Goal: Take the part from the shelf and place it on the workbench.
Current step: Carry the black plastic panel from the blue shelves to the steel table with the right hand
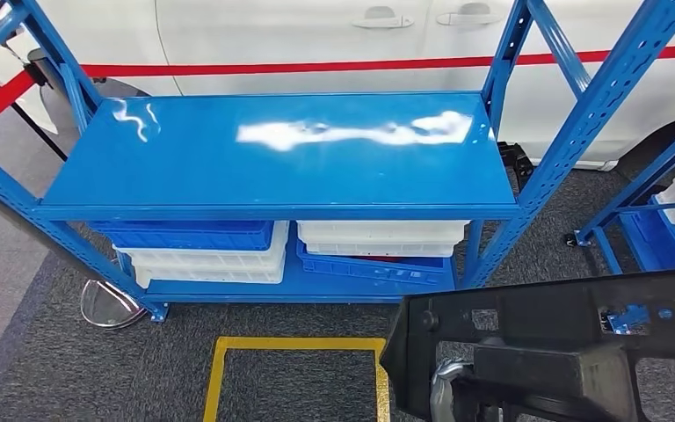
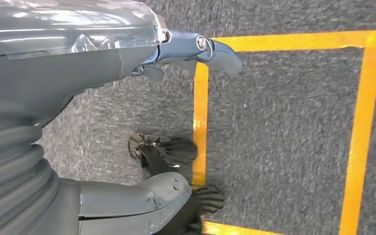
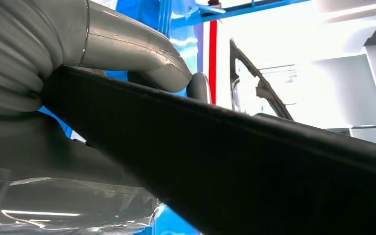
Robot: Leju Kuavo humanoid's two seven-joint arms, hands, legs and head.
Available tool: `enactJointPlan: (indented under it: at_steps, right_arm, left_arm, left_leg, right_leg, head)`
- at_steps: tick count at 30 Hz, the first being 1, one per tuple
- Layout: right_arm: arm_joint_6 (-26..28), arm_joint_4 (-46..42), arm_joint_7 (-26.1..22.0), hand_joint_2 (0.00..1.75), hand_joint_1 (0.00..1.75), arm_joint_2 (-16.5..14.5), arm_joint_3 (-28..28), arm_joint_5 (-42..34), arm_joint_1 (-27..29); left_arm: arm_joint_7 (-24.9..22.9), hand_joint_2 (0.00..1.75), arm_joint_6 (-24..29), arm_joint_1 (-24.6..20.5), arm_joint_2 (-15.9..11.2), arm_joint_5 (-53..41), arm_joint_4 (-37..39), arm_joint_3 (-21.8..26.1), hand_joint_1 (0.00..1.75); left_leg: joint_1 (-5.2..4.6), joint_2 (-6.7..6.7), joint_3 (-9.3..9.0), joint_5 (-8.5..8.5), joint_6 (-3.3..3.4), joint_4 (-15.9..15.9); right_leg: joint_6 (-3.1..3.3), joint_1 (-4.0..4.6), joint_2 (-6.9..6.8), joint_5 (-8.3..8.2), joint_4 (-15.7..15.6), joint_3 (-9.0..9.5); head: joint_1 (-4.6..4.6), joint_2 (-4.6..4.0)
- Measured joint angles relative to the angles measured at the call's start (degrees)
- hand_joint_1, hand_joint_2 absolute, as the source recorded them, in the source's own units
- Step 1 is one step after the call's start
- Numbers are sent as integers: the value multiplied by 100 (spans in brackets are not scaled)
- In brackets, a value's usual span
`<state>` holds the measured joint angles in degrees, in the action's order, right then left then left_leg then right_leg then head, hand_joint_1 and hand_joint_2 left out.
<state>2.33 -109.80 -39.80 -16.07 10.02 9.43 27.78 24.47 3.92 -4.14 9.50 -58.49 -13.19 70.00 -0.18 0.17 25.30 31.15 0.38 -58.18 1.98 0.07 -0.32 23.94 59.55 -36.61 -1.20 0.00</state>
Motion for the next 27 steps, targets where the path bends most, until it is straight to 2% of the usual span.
enactJointPlan:
  at_steps: [1,2,3,4,5,6,7,8,9,10,11,12,13,14,15,16,18,19,20,21,23,24,25,26,27]
  right_arm:
    - [-9,-1,-1,175,175,-11,-14,15,7]
    - [-17,-1,-2,175,175,-19,-26,26,14]
    - [-24,-1,-3,175,175,-26,-40,34,21]
    - [-26,-2,-4,175,175,-31,-53,38,29]
    - [-27,-6,-4,175,175,-33,-64,40,37]
    - [-29,-9,-4,175,175,-33,-75,41,44]
    - [-29,-13,-3,175,175,-33,-83,41,52]
    - [-30,-16,-2,175,175,-32,-91,41,55]
    - [-30,-16,-1,175,175,-32,-101,41,58]
    - [-30,-16,0,175,175,-32,-110,41,60]
    - [-30,-16,0,175,175,-32,-120,41,60]
    - [-32,-16,0,175,175,-32,-128,43,60]
    - [-34,-16,0,175,175,-32,-133,47,59]
    - [-39,-18,0,175,175,-33,-139,55,56]
    - [-47,-22,-1,175,175,-33,-147,70,56]
    - [-57,-27,-1,175,175,-33,-153,87,57]
    - [-76,-37,-2,175,175,-33,-159,120,66]
    - [-80,-41,-2,175,175,-31,-156,129,69]
    - [-81,-45,-2,175,175,-30,-148,133,75]
    - [-79,-49,-2,175,175,-27,-134,136,85]
    - [-60,-51,-2,175,175,-14,-100,129,117]
    - [-41,-51,-2,175,175,-4,-83,114,134]
    - [-20,-51,-2,175,175,5,-72,89,146]
    - [0,-52,-2,175,175,16,-63,57,155]
    - [11,-57,-2,175,175,25,-58,28,161]
  left_arm:
    - [-13,175,-3,1,-8,-8,-2,-1,0]
    - [-22,175,-5,6,-11,-17,-2,-1,0]
    - [-30,175,-7,12,-11,-28,-2,-1,0]
    - [-34,175,-8,15,-11,-38,-2,-1,0]
    - [-38,175,-10,17,-10,-46,-2,-1,0]
    - [-40,175,-13,20,-7,-52,-2,-1,0]
    - [-43,175,-15,24,-8,-55,-2,-1,0]
    - [-43,175,-16,28,-8,-56,-2,-1,0]
    - [-43,175,-16,33,-8,-56,-2,-1,0]
    - [-44,175,-17,37,-8,-57,-2,-1,0]
    - [-44,175,-18,40,-8,-57,-2,-1,0]
    - [-44,175,-19,42,-8,-60,-2,-1,0]
    - [-45,175,-21,43,-8,-62,-2,-2,0]
    - [-44,175,-22,44,-8,-64,-2,-2,0]
    - [-44,175,-25,44,-8,-71,-2,-3,0]
    - [-42,175,-33,45,-8,-78,-2,-3,0]
    - [-36,175,-62,58,-14,-98,-2,-3,0]
    - [-35,175,-79,68,-19,-115,-2,-3,0]
    - [-37,175,-94,81,-23,-135,-2,-3,0]
    - [-43,175,-107,92,-28,-161,-2,-3,0]
    - [-56,175,-129,104,-46,-202,-2,-3,0]
    - [-62,175,-139,106,-60,-218,-2,-3,0]
    - [-66,175,-148,108,-73,-236,-2,-3,0]
    - [-68,175,-158,110,-84,-256,-2,-3,0]
    - [-69,175,-168,111,-95,-275,-2,-4,0]
  left_leg:
    - [-20,1,-85,43,30,173]
    - [-39,2,-91,10,47,226]
    - [-33,13,-69,-62,75,261]
    - [-23,23,-43,-137,104,311]
    - [-9,35,8,-228,139,353]
    - [11,46,76,-317,161,383]
    - [7,49,164,-387,178,379]
    - [9,59,261,-450,182,362]
    - [12,66,361,-510,167,333]
    - [19,72,466,-565,153,295]
    - [29,77,573,-612,132,245]
    - [42,77,681,-650,105,180]
    - [50,74,785,-678,75,107]
    - [52,70,875,-697,42,27]
    - [49,66,939,-718,3,-40]
    - [44,62,981,-747,-36,-81]
    - [54,55,1022,-811,-117,-101]
    - [67,50,1056,-770,-153,-132]
    - [79,45,1105,-641,-184,-222]
    - [88,40,1181,-397,-211,-429]
    - [90,37,1344,169,-243,-1090]
    - [90,36,1386,339,-249,-1416]
    - [89,35,1350,354,-242,-1593]
    - [86,34,1224,251,-224,-1586]
    - [81,32,1000,87,-193,-1381]
  right_leg:
    - [-36,-14,-8,-47,-12,2]
    - [-73,-30,-13,-98,-35,11]
    - [-109,-42,-13,-129,-41,8]
    - [-142,-41,-6,-76,-8,-20]
    - [-169,-39,5,93,108,-72]
    - [-191,-39,17,358,326,-146]
    - [-212,-44,25,673,632,-226]
    - [-231,-58,29,921,974,-292]
    - [-252,-74,28,1021,1258,-311]
    - [-272,-92,27,979,1414,-268]
    - [-290,-111,26,830,1388,-140]
    - [-308,-132,24,660,1174,84]
    - [-321,-149,24,600,818,364]
    - [-312,-145,33,618,452,621]
    - [-293,-138,37,686,167,795]
    - [-259,-122,43,762,13,869]
    - [-154,-106,36,727,-16,817]
    - [-96,-106,26,677,-15,772]
    - [-44,-111,15,620,-21,719]
    - [-3,-117,4,555,-26,647]
    - [32,-100,-3,426,-20,483]
    - [38,-87,-8,356,-14,388]
    - [39,-74,-12,290,-6,296]
    - [37,-61,-14,227,2,210]
    - [33,-49,-13,168,9,132]
  head:
    - [-15,0]
    - [-27,-1]
    - [-43,-1]
    - [-54,-1]
    - [-40,-1]
    - [-29,0]
    - [-16,0]
    - [-8,0]
    - [-7,0]
    - [-8,0]
    - [-8,0]
    - [-7,0]
    - [-6,0]
    - [-4,0]
    - [-2,-1]
    - [1,-1]
    - [9,-1]
    - [8,-1]
    - [2,-1]
    - [-7,-1]
    - [-25,-1]
    - [-28,0]
    - [-29,0]
    - [-29,0]
    - [-30,0]
